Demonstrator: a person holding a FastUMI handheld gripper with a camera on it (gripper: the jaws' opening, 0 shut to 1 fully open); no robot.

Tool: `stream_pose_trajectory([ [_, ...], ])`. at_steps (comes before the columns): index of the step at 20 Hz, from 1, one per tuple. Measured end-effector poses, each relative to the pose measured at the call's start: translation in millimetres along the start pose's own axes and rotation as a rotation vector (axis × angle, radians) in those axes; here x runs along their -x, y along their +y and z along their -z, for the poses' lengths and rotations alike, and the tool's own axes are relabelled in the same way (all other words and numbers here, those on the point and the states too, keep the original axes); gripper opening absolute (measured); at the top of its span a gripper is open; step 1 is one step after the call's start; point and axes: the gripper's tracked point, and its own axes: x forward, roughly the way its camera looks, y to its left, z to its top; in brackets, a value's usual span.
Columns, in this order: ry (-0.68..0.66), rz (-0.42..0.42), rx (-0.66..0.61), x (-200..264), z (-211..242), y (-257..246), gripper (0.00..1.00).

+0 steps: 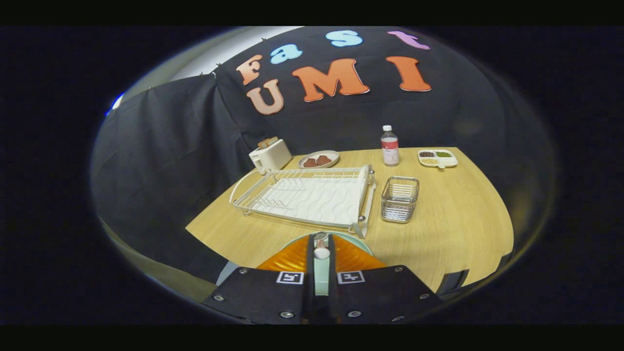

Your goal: Take the plate from the dish rack, then take the spoon from the basket and place it into the plate.

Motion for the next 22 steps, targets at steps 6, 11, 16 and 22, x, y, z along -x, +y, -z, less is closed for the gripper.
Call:
stream_pose_trajectory([
  [6, 0.052, -0.026, 0.006, -27, 24, 4, 0.11],
  [11, 0.046, -0.027, -0.004, -45, 31, -4, 0.11],
  [16, 0.106, -0.023, -0.029, -49, 46, -10, 0.15],
  [22, 0.119, 0.005, -0.053, -43, 41, -18, 0.22],
])
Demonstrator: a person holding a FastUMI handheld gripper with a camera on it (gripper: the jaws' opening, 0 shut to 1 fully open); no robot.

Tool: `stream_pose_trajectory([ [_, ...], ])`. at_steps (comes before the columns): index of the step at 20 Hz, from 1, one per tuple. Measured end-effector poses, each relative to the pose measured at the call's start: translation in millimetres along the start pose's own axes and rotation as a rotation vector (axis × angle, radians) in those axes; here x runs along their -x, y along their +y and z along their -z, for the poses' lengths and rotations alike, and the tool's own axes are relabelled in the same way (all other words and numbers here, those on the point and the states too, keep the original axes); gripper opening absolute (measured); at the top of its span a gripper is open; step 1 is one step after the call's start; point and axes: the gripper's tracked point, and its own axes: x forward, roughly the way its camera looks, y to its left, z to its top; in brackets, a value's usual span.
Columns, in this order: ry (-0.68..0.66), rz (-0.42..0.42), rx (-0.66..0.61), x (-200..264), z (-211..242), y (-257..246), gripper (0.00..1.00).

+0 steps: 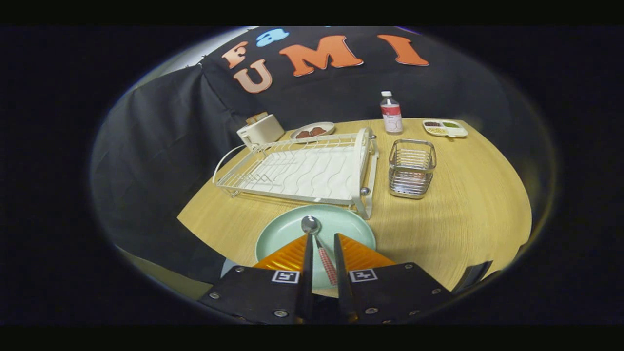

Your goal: Take the plate from the dish rack, then take the spoon from the basket and place it into the plate.

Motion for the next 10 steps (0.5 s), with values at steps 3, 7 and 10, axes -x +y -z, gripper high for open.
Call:
stream_pose_trajectory([
  [3, -0.08, 0.024, -0.007, 15, -32, -4, 0.28],
  [7, -0.222, 0.061, 0.006, 44, -93, -10, 0.4],
  [10, -0.343, 0.088, 0.022, 71, -140, -12, 0.52],
])
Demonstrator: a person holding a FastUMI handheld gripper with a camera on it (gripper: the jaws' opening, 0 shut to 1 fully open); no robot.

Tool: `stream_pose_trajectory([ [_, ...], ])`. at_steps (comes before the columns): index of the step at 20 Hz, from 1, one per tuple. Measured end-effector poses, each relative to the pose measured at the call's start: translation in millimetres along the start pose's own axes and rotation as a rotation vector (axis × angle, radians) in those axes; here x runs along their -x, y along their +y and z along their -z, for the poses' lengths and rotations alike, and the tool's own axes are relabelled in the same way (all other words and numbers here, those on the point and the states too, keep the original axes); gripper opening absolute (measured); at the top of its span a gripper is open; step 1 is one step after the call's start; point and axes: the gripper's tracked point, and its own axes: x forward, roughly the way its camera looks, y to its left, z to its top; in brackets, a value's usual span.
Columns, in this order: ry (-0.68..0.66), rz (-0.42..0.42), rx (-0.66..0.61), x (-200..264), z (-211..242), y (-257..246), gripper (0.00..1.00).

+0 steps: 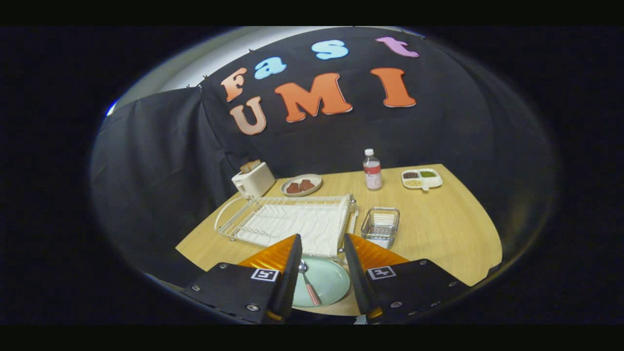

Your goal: Take the plate from the dish rack, then take the spoon from the basket and place it into the plate.

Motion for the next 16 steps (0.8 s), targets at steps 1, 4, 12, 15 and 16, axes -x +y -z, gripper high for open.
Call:
stream_pose_trajectory([
  [1, -0.042, 0.009, 0.009, 4, -18, -2, 0.53],
  [4, -0.16, 0.052, 0.052, 17, -67, -8, 0.68],
  [12, -0.385, 0.122, 0.099, 50, -155, -16, 0.93],
  [15, -0.437, 0.151, 0.133, 60, -177, -16, 0.95],
  [16, -0.461, 0.161, 0.139, 63, -185, -16, 0.95],
])
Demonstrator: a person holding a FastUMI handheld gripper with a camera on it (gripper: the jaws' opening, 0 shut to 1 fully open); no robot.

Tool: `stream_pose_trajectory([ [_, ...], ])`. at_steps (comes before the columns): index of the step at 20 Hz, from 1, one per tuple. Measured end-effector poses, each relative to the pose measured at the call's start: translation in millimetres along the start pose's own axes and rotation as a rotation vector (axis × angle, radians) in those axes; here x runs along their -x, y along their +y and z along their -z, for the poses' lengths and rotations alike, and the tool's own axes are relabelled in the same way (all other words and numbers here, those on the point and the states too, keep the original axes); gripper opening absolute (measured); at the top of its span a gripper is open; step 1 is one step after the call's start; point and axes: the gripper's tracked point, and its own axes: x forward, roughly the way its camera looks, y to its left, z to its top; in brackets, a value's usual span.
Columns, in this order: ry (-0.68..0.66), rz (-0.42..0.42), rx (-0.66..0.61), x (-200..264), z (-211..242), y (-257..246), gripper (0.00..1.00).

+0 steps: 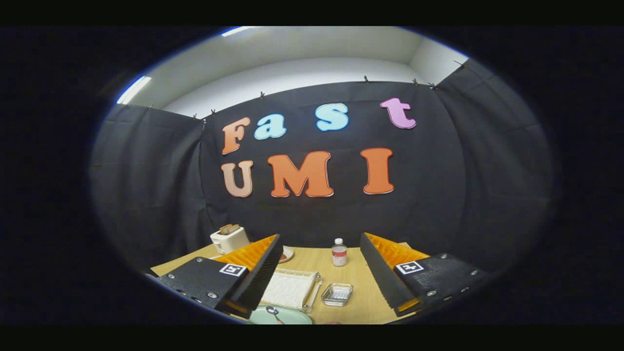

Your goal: Take the plate from the dish rack, then take the spoon from the basket and place it into the plate.

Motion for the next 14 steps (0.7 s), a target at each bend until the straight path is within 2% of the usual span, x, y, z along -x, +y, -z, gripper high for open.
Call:
stream_pose_trajectory([
  [6, -0.103, 0.068, 0.065, -2, -40, -7, 0.95],
  [14, -0.172, 0.061, 0.054, 2, -65, 1, 0.95],
])
